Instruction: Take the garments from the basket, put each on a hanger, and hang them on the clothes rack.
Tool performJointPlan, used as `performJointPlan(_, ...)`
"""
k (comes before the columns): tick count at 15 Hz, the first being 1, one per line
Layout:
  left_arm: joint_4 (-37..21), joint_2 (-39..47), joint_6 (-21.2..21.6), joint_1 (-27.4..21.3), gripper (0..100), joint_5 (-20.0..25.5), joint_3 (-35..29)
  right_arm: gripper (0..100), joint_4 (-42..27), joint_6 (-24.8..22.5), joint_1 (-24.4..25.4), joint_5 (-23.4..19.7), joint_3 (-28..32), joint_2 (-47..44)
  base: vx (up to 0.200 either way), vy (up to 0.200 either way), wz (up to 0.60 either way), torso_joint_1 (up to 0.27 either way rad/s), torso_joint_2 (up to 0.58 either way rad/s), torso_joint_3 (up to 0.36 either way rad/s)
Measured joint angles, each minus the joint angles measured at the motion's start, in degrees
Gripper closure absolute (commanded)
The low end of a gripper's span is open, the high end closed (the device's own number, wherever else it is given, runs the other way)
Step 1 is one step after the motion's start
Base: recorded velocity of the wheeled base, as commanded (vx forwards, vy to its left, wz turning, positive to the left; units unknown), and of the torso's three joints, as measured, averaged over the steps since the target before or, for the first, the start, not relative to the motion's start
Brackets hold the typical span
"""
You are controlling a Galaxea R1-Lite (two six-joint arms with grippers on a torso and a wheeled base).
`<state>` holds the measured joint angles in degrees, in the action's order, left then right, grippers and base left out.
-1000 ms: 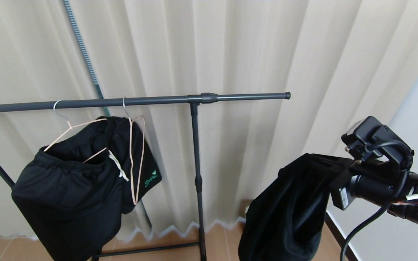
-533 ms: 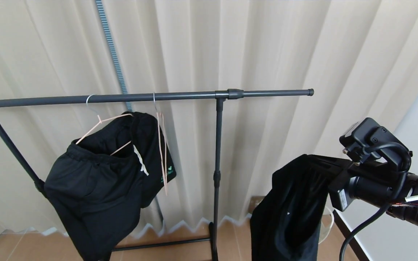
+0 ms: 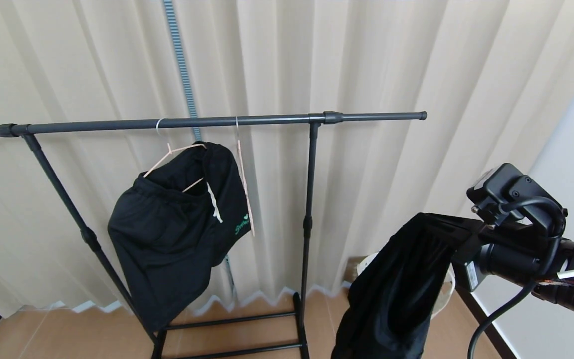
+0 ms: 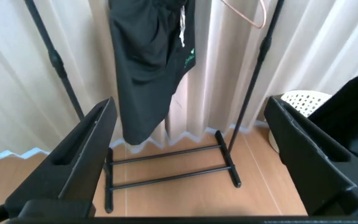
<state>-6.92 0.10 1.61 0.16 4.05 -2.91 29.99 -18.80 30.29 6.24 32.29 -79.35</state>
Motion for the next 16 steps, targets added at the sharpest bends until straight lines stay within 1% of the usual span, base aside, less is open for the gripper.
performJointPlan(4, 0.00, 0.00, 0.33, 0.05, 0, 0.16, 0.02, 100, -0.11, -0.09, -0.01, 0.13, -0.57, 0.61, 0.000, 0.000, 0.00, 0.000, 0.00, 0.000)
performJointPlan(9, 0.00, 0.00, 0.68, 0.05, 0, 0.18, 0.07, 100, -0.05, -4.08, 0.18, 0.27, -1.97, 1.77, 0.000, 0.000, 0.00, 0.000, 0.00, 0.000)
performJointPlan(12, -0.10, 1.39, 1.48, 0.30, 0, 0.05, 0.05, 100, -0.07, -4.22, 1.57, 0.65, -2.28, 1.76, 0.000, 0.000, 0.00, 0.000, 0.00, 0.000)
performJointPlan(14, -0.13, 5.38, 2.73, 1.74, 0, -0.55, 0.02, 100, -0.57, -3.58, 2.34, 0.46, -1.01, 1.35, 0.000, 0.000, 0.00, 0.000, 0.00, 0.000)
performJointPlan(15, -0.13, 8.61, 3.50, 2.56, 0, -0.39, -0.06, 100, -0.57, -1.94, 2.84, 0.43, -0.33, 0.66, 0.000, 0.000, 0.00, 0.000, 0.00, 0.000)
performJointPlan(16, 0.00, 12.57, 3.63, 2.84, 0, 0.51, -0.30, 100, -0.62, 1.89, 3.47, 0.54, 0.80, -0.66, 0.000, 0.000, 0.00, 0.000, 0.00, 0.000)
